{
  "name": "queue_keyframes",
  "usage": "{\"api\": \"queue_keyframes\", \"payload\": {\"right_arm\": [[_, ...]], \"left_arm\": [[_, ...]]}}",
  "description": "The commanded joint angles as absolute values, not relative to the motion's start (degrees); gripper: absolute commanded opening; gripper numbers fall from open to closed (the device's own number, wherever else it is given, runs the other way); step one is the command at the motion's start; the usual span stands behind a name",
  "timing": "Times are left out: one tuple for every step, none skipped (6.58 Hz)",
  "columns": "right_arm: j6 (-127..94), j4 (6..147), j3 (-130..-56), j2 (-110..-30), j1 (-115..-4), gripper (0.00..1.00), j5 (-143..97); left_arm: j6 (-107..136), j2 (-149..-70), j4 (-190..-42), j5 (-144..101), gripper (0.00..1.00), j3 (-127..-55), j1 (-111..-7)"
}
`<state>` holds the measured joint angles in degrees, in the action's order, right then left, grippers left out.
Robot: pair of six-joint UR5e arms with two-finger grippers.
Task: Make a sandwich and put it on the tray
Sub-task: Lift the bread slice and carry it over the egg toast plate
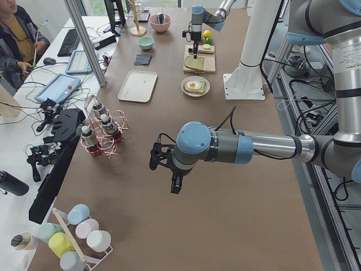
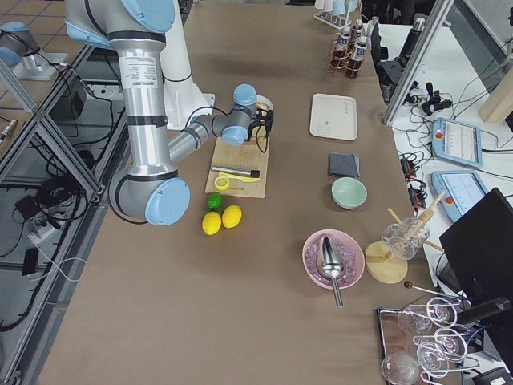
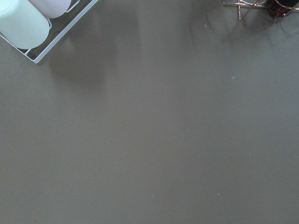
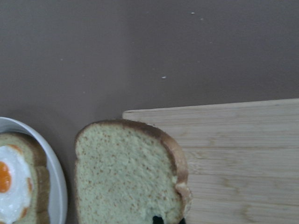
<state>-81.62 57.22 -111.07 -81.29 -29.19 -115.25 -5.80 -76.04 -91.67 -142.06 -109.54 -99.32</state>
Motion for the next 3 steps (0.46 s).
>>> {"api": "queue_keyframes", "payload": {"right_arm": [[-82.0,57.3,-108.3,-74.3,-27.5,0.00,-115.2],[-82.0,57.2,-107.2,-72.0,-26.4,0.00,-115.2],[-82.3,57.2,-105.6,-69.4,-25.0,0.00,-114.9]], "left_arm": [[-5.8,-76.0,-91.7,-142.2,0.97,-109.5,-99.3],[-5.8,-76.0,-91.7,-142.3,0.97,-109.6,-99.3],[-5.8,-75.9,-91.8,-142.4,0.97,-109.6,-99.3]]}}
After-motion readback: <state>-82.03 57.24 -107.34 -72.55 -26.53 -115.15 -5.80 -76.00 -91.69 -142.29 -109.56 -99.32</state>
